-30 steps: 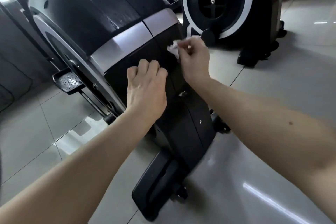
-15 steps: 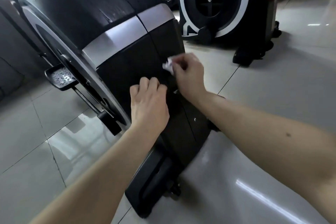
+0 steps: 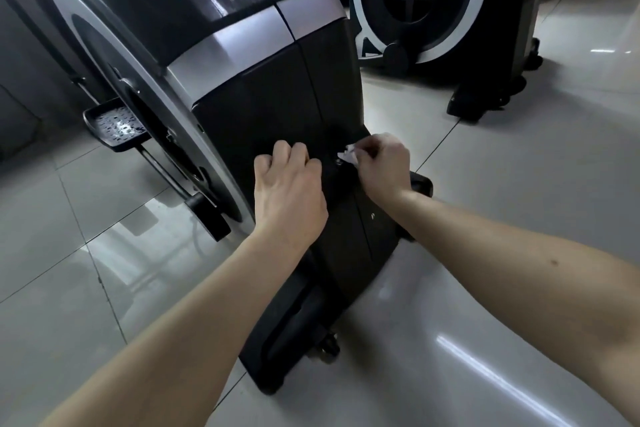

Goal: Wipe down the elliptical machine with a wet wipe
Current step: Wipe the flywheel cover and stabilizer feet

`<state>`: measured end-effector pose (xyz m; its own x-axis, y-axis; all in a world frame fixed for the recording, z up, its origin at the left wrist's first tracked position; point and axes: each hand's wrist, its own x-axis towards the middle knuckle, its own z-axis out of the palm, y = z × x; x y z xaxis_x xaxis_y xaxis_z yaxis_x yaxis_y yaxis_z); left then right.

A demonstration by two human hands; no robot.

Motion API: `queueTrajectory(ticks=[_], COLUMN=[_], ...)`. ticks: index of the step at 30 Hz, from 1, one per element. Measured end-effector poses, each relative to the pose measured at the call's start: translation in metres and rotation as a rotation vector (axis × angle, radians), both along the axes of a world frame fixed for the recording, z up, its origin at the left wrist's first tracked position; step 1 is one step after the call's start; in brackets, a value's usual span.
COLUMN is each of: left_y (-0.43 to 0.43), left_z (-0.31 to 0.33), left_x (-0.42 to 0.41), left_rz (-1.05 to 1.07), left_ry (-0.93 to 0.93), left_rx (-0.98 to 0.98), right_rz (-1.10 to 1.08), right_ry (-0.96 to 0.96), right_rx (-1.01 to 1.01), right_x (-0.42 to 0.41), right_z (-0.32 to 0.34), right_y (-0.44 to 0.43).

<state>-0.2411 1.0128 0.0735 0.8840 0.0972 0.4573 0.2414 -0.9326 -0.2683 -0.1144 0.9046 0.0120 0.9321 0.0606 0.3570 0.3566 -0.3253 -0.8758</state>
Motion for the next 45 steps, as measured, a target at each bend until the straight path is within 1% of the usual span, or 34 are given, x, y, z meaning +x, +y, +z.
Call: queueTrajectory(ticks=[1,4,5,7,8,9,12,13,16,17,19,20,21,23,25,26,28,29,30,32,34,36,38,41,43,44,45], left_y=[0.000,-0.001,-0.001,-0.002,-0.003,-0.003,-0.001,-0.001,-0.002,-0.002,-0.002,-0.001,0.000,0.000,-0.002,-0.002,-0.001,-0.001,-0.001,-0.004,-0.008,-0.012,-0.015,-0.017,-0.015,-0.015,-0.014], left_z=[0.000,-0.001,-0.001,0.000,0.000,0.000,-0.002,-0.002,0.000,0.000,-0.001,-0.001,-0.001,0.000,0.001,0.000,-0.002,-0.003,-0.005,-0.007,-0.010,-0.015,-0.021,-0.030,-0.036,-0.038,-0.041], left_x=[0.000,0.000,0.001,0.002,0.001,0.001,0.001,0.001,0.000,0.000,0.000,-0.001,-0.001,0.000,-0.001,-0.001,-0.001,-0.001,0.000,0.000,-0.001,-0.002,-0.002,-0.001,-0.002,-0.003,-0.004], left_rz=[0.000,-0.006,-0.007,-0.002,0.004,0.005,0.000,-0.001,0.012,0.013,0.011,0.009,0.010,0.012,0.019,0.016,0.014,0.012,0.009,0.000,-0.013,-0.032,-0.042,-0.041,-0.035,-0.033,-0.038], left_ry=[-0.003,-0.008,-0.008,-0.003,-0.001,-0.001,-0.004,-0.003,-0.014,-0.018,-0.018,-0.013,-0.010,-0.006,0.004,0.009,0.007,0.008,0.014,0.023,0.034,0.053,0.068,0.102,0.125,0.137,0.140], left_rx=[-0.004,-0.011,-0.016,-0.025,-0.027,-0.027,-0.012,-0.013,-0.011,-0.004,-0.002,-0.006,-0.014,-0.019,-0.021,-0.017,-0.015,-0.019,-0.028,-0.036,-0.052,-0.038,-0.030,-0.041,-0.031,-0.021,-0.015], right_rz=[0.011,0.163,0.156,0.053,0.008,0.014,0.221,0.207,0.011,0.011,0.139,0.204,0.219,0.096,-0.058,-0.048,0.100,0.137,0.118,-0.015,-0.106,-0.082,-0.016,0.094,0.131,0.120,0.100], right_ry=[0.007,-0.085,-0.073,-0.001,0.024,0.015,-0.125,-0.121,0.008,0.012,-0.116,-0.187,-0.205,-0.114,-0.045,-0.080,-0.237,-0.295,-0.297,-0.188,-0.056,-0.038,-0.073,-0.223,-0.330,-0.332,-0.263], right_rx=[0.005,-0.051,-0.034,0.066,0.077,0.069,-0.026,-0.024,0.090,0.077,-0.046,-0.076,-0.075,-0.014,-0.038,-0.062,-0.104,-0.103,-0.060,0.038,0.001,-0.053,-0.033,-0.018,0.056,0.066,0.044], right_x=[-0.003,-0.020,-0.014,0.002,0.003,-0.001,-0.022,-0.015,0.008,0.004,-0.017,-0.021,-0.016,0.008,0.014,0.005,-0.017,-0.021,-0.017,0.000,0.009,0.009,0.005,-0.006,-0.020,-0.026,-0.030], right_z=[-0.001,0.000,0.004,0.013,0.013,0.012,0.005,0.006,0.014,0.013,0.006,0.002,0.002,0.007,0.006,0.005,-0.001,-0.004,-0.007,-0.011,-0.023,-0.033,-0.023,-0.005,-0.012,-0.026,-0.043], right_y=[0.003,0.005,0.003,0.003,0.006,0.009,0.012,0.008,0.003,0.005,0.012,0.011,0.008,0.003,0.008,0.013,0.022,0.020,0.014,0.004,-0.001,-0.001,-0.001,0.000,-0.004,-0.009,-0.016])
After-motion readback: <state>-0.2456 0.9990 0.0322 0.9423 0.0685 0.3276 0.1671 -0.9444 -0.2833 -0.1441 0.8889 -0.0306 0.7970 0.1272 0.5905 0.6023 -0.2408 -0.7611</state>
